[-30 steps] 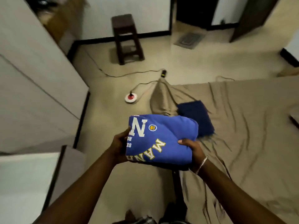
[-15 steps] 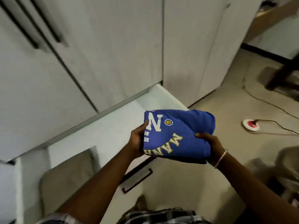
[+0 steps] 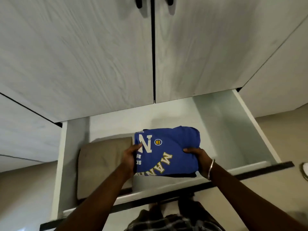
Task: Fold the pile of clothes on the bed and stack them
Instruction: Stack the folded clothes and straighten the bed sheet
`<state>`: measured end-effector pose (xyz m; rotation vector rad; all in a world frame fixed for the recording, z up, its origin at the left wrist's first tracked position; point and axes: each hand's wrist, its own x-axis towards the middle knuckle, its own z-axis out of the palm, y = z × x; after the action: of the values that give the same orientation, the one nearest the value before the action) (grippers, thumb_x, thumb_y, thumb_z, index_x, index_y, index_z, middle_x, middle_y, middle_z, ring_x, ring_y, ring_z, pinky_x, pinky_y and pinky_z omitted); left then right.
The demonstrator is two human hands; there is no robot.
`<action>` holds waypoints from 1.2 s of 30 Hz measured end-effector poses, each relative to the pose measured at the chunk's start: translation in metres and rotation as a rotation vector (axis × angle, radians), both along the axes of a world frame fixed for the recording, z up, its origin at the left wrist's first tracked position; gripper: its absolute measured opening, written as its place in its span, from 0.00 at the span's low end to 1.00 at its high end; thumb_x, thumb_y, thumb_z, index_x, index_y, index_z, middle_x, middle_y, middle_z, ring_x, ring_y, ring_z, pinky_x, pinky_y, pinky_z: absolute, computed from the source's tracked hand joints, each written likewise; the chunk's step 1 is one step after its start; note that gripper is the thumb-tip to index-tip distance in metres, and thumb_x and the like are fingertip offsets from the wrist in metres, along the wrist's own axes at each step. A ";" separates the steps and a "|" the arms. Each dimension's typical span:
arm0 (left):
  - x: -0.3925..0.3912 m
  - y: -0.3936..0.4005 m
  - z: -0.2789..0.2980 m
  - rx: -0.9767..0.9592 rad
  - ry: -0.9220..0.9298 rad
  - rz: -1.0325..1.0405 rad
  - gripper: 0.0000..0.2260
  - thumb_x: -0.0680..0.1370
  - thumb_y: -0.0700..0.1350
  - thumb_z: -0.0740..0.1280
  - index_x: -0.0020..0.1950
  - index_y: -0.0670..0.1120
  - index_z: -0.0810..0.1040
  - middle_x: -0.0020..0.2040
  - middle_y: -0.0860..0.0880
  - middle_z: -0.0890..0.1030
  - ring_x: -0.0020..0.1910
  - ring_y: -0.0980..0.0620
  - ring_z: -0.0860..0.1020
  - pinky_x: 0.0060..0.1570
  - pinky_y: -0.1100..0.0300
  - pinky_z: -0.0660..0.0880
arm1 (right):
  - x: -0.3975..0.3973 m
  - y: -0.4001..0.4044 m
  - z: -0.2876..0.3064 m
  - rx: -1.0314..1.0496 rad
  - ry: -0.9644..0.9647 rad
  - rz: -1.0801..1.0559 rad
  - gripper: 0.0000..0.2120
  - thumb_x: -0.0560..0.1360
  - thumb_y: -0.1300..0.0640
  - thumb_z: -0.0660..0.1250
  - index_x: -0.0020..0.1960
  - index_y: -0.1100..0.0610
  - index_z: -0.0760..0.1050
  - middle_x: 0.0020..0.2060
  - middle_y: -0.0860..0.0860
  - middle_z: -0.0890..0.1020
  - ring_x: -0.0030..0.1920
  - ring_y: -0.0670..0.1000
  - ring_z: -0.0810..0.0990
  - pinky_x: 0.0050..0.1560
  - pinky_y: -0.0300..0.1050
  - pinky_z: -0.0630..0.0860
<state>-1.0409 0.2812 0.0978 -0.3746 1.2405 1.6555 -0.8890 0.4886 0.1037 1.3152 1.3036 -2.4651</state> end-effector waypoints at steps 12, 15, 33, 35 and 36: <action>0.008 0.017 -0.095 -0.331 -0.104 -0.067 0.21 0.67 0.38 0.73 0.59 0.41 0.77 0.42 0.45 0.86 0.39 0.46 0.84 0.40 0.50 0.82 | -0.044 0.038 -0.098 -0.025 -0.218 0.153 0.49 0.45 0.55 0.77 0.67 0.60 0.73 0.60 0.60 0.80 0.55 0.61 0.80 0.46 0.49 0.77; 0.011 0.016 -0.121 -0.412 -0.110 -0.090 0.31 0.59 0.43 0.81 0.60 0.40 0.78 0.50 0.41 0.85 0.47 0.41 0.82 0.54 0.43 0.78 | -0.047 0.037 -0.109 -0.070 -0.302 0.218 0.36 0.51 0.59 0.77 0.59 0.60 0.75 0.56 0.61 0.81 0.49 0.59 0.79 0.43 0.48 0.75; 0.016 0.012 -0.114 -0.885 1.055 -1.172 0.40 0.72 0.71 0.62 0.79 0.59 0.52 0.80 0.55 0.54 0.80 0.49 0.49 0.74 0.39 0.50 | -0.040 0.005 -0.119 0.525 -0.469 0.533 0.40 0.78 0.52 0.68 0.80 0.53 0.46 0.67 0.60 0.74 0.65 0.63 0.74 0.64 0.54 0.71; 0.010 0.018 -0.101 -0.855 1.073 -1.184 0.39 0.74 0.65 0.67 0.80 0.55 0.53 0.80 0.53 0.56 0.79 0.49 0.50 0.75 0.42 0.51 | -0.035 0.004 -0.108 0.497 -0.510 0.505 0.35 0.79 0.54 0.67 0.79 0.53 0.51 0.66 0.59 0.75 0.64 0.63 0.74 0.63 0.54 0.71; 0.008 0.021 -0.097 -0.838 1.090 -1.184 0.38 0.75 0.63 0.67 0.79 0.53 0.56 0.79 0.52 0.58 0.79 0.48 0.52 0.75 0.43 0.52 | -0.033 0.004 -0.104 0.481 -0.528 0.480 0.32 0.79 0.54 0.66 0.78 0.53 0.55 0.66 0.59 0.75 0.64 0.63 0.74 0.64 0.54 0.71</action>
<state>-1.0332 0.3019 0.0007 0.8017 2.2665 0.1358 -0.9221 0.4926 0.0000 1.3839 1.8297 -1.4146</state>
